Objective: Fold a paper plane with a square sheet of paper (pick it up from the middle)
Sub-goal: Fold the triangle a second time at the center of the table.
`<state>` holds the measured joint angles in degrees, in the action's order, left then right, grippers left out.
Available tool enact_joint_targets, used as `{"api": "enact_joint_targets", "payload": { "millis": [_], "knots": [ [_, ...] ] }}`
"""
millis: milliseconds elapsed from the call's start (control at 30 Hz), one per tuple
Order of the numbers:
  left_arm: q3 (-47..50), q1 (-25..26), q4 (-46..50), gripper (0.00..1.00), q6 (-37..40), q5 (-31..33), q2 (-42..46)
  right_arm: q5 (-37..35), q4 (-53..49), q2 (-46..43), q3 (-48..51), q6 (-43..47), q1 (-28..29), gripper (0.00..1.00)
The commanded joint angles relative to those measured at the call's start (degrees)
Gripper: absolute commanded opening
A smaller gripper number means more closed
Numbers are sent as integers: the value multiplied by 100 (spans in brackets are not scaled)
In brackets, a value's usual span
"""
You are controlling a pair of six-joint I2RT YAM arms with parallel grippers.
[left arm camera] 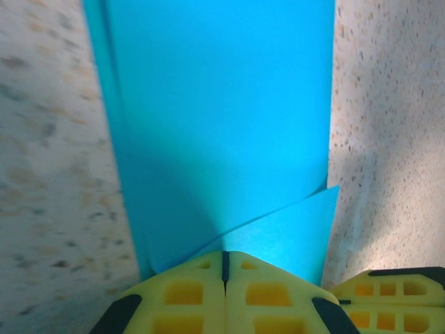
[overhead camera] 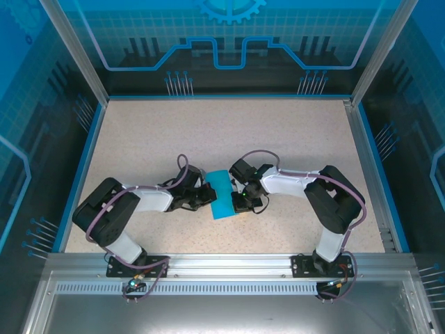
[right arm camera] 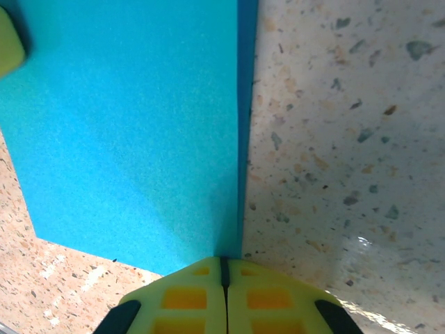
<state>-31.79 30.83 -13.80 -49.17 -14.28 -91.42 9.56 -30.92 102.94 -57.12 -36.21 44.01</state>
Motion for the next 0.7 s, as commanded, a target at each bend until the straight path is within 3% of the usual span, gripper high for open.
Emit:
{"api": "enact_joint_targets", "payload": {
  "millis": [0, 233, 500, 667],
  "knots": [
    [141, -248, 508, 4, 266, 609, 102, -903, -484, 932, 553, -69, 204, 6],
    [-72, -375, 907, 4, 482, 635, 329, -899, -484, 904, 530, -80, 202, 6],
    [-337, -341, 816, 6, 505, -464, 1065, -698, -364, 641, 467, -31, 204, 6],
    [-304, -27, 702, 6, 445, -503, 1051, -468, -130, 197, 282, -17, 154, 6]
  ]
}}
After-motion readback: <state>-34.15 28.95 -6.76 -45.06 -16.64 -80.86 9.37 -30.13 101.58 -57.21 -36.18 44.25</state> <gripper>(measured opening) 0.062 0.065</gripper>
